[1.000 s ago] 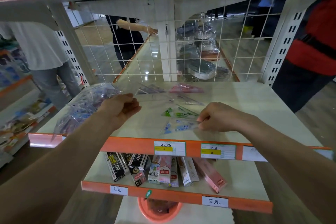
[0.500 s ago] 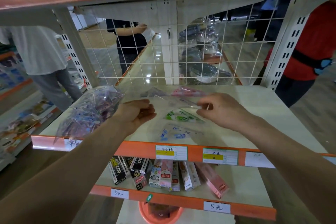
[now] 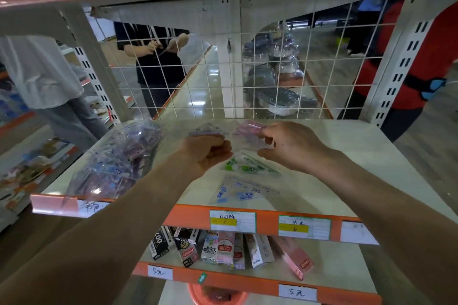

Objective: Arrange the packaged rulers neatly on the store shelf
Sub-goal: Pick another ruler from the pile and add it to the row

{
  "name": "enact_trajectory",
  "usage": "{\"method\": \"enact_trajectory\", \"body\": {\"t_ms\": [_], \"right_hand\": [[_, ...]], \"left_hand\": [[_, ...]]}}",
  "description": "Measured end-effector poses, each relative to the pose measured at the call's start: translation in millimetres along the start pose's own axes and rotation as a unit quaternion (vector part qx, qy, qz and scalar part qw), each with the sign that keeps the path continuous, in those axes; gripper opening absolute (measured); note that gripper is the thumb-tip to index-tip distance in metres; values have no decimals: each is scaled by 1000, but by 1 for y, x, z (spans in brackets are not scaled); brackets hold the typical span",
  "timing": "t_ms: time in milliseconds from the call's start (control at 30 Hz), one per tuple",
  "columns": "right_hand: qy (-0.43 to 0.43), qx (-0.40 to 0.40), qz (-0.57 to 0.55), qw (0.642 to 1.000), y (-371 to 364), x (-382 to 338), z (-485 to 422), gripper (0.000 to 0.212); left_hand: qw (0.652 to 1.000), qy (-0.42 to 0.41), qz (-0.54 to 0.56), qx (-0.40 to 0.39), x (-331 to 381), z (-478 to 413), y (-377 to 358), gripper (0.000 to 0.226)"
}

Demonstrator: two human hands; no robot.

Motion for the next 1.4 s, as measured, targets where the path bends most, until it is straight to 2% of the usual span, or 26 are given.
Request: {"method": "enact_trajectory", "body": {"t_ms": [133, 233, 333, 467, 667, 767, 867, 967, 1033, 1200, 1300, 1400], "right_hand": [[-19, -37, -12, 999, -8, 13, -14, 24], [-71, -74, -33, 994, -5, 30, -22, 23], [-106, -114, -31, 987, -15, 44, -33, 28], [-140, -152, -67, 976, -34, 47, -44, 20], [-143, -181, -31, 973, -41, 44, -53, 25], [-123, -171, -22, 977, -29, 40, -44, 36], [-95, -178, -25, 979, -20, 29, -28, 38], [-66, -229, 5, 971, -26, 16, -14, 34], [-51, -226, 13, 973, -31, 12, -11, 32], [-40, -208, -6, 977, -34, 9, -14, 13], [-51, -216, -4, 975, -33, 7, -16, 32], [-55, -212, 4, 976, -32, 6, -17, 32]], "left_hand": [[998, 7, -58, -14, 0, -11, 0, 13], [992, 2, -125, 23, 3, -20, 10, 12], [989, 6, -136, 55, 5, -26, 23, 8], [986, 5, -152, 68, 2, -30, 32, 8], [979, -5, -188, 75, 2, -32, 36, 7], [970, -18, -232, 69, 3, -31, 34, 7], [943, -46, -325, 55, 3, -29, 26, 12], [888, -82, -449, 48, -2, -29, 16, 25], [861, -93, -498, 49, -6, -29, 12, 29], [816, -113, -564, 54, -14, -30, 11, 23], [793, -123, -592, 67, -15, -30, 10, 20], [782, -131, -606, 68, -15, -29, 8, 20]]}}
Point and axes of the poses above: each hand's wrist, its own z-axis away from the middle knuckle, its own y-axis out of the back of the hand, x = y × z, the point moved 3 cm from there along -z, towards the middle knuckle, and after that the axes turned 4 degrees about y, right-handed, at the moved point
